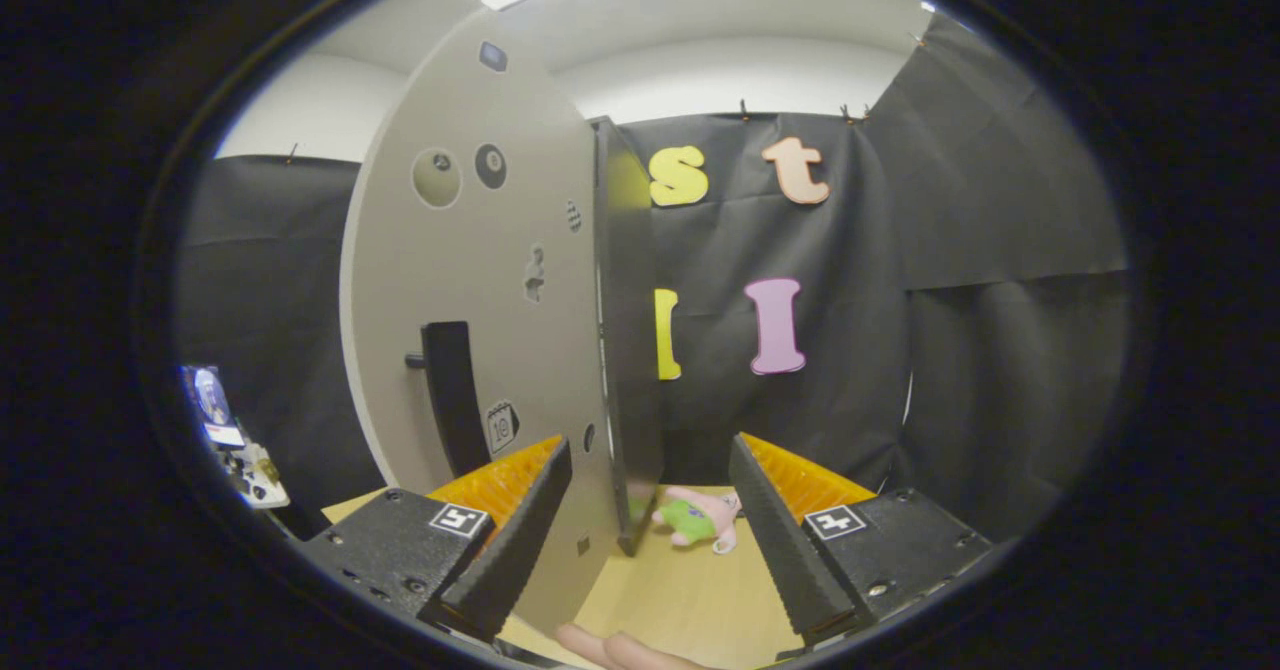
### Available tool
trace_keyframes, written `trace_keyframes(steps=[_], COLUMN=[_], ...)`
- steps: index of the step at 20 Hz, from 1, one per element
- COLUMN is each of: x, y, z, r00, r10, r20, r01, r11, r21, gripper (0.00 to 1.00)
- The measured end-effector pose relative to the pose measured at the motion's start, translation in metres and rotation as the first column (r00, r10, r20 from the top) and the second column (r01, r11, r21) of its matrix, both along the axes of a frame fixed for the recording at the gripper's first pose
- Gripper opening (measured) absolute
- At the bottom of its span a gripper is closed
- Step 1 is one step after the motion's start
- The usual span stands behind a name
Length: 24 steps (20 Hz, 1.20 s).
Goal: Open the shoe cabinet door, grab the shoes and put them into the shoe cabinet, then close the shoe cabinet door.
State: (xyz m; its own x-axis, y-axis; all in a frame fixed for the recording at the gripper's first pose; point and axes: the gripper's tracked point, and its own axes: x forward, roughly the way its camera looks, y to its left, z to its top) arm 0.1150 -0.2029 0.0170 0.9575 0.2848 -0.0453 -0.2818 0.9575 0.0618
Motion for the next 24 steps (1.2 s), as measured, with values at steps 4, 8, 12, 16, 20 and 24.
trace_keyframes(steps=[4,8,12,16,20,24], x=[0.002,-0.003,-0.008,-0.003,0.007,0.011], y=[0.029,0.054,0.076,0.096,0.114,0.144], z=[-0.003,-0.006,-0.004,-0.013,-0.011,-0.007], r00=[0.999,0.999,0.999,0.997,0.996,0.996], r10=[-0.044,-0.035,-0.025,-0.049,-0.077,-0.083], r20=[-0.005,-0.027,-0.032,-0.055,-0.053,-0.027], r01=[0.044,0.034,0.024,0.048,0.077,0.082], r11=[0.997,0.999,0.999,0.999,0.997,0.996], r21=[-0.056,-0.041,-0.022,-0.019,0.001,-0.019], gripper=[0.93,0.92,0.92,0.92,0.92,0.92])
